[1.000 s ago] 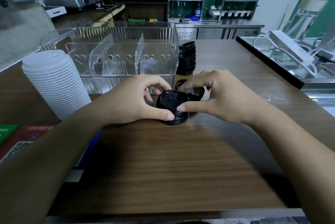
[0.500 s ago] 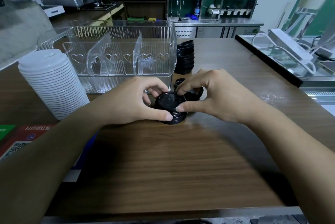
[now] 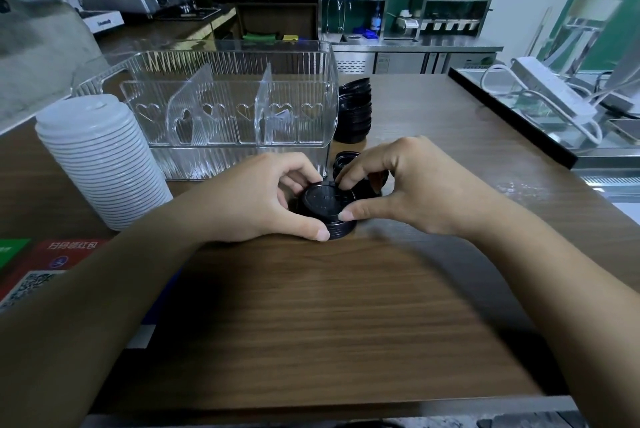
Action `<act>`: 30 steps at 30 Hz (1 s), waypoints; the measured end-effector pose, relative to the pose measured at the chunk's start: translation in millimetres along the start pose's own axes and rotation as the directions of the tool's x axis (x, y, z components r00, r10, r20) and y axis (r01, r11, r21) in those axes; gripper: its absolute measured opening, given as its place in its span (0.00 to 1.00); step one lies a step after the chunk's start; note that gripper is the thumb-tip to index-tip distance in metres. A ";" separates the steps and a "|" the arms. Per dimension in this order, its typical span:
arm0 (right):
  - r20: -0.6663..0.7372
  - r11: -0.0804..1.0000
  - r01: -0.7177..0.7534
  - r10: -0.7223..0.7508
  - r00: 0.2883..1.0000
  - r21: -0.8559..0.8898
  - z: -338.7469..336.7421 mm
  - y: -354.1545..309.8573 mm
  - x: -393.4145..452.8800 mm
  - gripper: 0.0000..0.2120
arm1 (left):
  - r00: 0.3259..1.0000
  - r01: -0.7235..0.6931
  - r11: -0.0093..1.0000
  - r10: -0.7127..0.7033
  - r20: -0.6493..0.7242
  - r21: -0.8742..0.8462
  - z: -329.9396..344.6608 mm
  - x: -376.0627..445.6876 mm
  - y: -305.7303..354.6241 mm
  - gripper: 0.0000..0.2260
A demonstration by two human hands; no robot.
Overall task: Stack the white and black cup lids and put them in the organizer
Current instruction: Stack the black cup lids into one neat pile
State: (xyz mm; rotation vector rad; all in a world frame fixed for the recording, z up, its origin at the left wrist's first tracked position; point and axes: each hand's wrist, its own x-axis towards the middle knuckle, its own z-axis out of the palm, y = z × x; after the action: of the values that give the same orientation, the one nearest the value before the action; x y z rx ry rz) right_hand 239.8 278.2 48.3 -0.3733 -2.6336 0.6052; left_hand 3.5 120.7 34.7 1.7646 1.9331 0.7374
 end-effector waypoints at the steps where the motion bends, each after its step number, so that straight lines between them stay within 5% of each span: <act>1: -0.003 1.000 -0.001 0.001 1.000 0.016 -0.3 0.8 0.0 0.17 | 1.000 -0.012 1.000 0.012 0.003 -0.003 0.5 0.1 0.0 0.32; 8: -0.167 0.996 -0.053 0.040 0.985 -0.072 -10.5 13.4 2.6 0.13 | 0.999 -0.037 0.997 0.036 0.019 0.063 -0.1 -3.2 3.5 0.37; 20: -0.070 0.974 -0.083 0.070 0.995 -0.211 2.0 17.5 3.0 0.02 | 0.997 -0.070 0.994 0.072 -0.015 0.088 3.8 -2.9 8.7 0.29; 30: -0.096 0.971 -0.188 0.176 0.980 -0.144 2.0 13.7 5.3 0.09 | 0.998 -0.062 0.995 0.064 -0.020 0.080 2.5 -2.6 8.7 0.30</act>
State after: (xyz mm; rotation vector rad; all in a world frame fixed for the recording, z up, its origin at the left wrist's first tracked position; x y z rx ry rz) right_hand 236.5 291.2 42.1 -0.6782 -2.5906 0.4345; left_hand 12.1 118.8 38.1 1.8793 1.9540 0.7137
